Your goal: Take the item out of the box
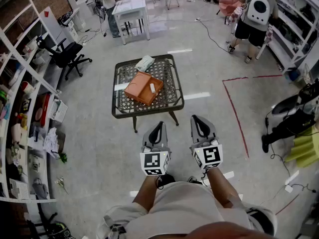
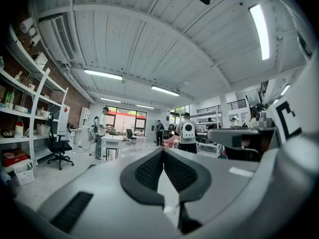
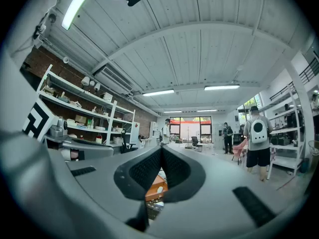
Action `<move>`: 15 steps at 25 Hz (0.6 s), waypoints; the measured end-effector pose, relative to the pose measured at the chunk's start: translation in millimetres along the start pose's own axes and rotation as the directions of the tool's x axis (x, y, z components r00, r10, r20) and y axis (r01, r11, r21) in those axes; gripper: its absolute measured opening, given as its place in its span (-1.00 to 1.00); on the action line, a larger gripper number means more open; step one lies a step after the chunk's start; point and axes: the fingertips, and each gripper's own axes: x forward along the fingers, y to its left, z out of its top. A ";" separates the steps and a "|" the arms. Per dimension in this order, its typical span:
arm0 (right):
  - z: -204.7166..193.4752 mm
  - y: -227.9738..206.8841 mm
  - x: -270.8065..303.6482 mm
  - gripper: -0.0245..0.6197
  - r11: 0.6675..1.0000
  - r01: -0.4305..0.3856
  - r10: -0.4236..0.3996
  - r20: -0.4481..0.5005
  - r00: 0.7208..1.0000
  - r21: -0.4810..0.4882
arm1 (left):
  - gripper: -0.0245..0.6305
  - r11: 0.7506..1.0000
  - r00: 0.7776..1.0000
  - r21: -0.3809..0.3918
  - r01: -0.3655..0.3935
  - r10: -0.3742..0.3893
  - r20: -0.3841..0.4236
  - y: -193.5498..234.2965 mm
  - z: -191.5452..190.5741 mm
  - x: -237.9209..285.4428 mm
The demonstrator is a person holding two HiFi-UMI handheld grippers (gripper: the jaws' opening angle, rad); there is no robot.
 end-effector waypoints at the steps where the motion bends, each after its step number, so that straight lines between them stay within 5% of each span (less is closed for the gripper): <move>1: -0.1 2.6 1.3 -0.91 1.000 -0.001 0.001 -0.001 1.000 0.002 | -0.90 1.000 1.000 0.001 0.002 -0.002 -0.002 2.0 -0.2 -0.9; 15: -1.7 55.6 33.1 -0.91 1.000 0.000 -0.001 0.012 1.000 0.019 | -0.90 0.999 0.999 0.000 0.047 -0.047 -0.002 51.4 1.3 -10.0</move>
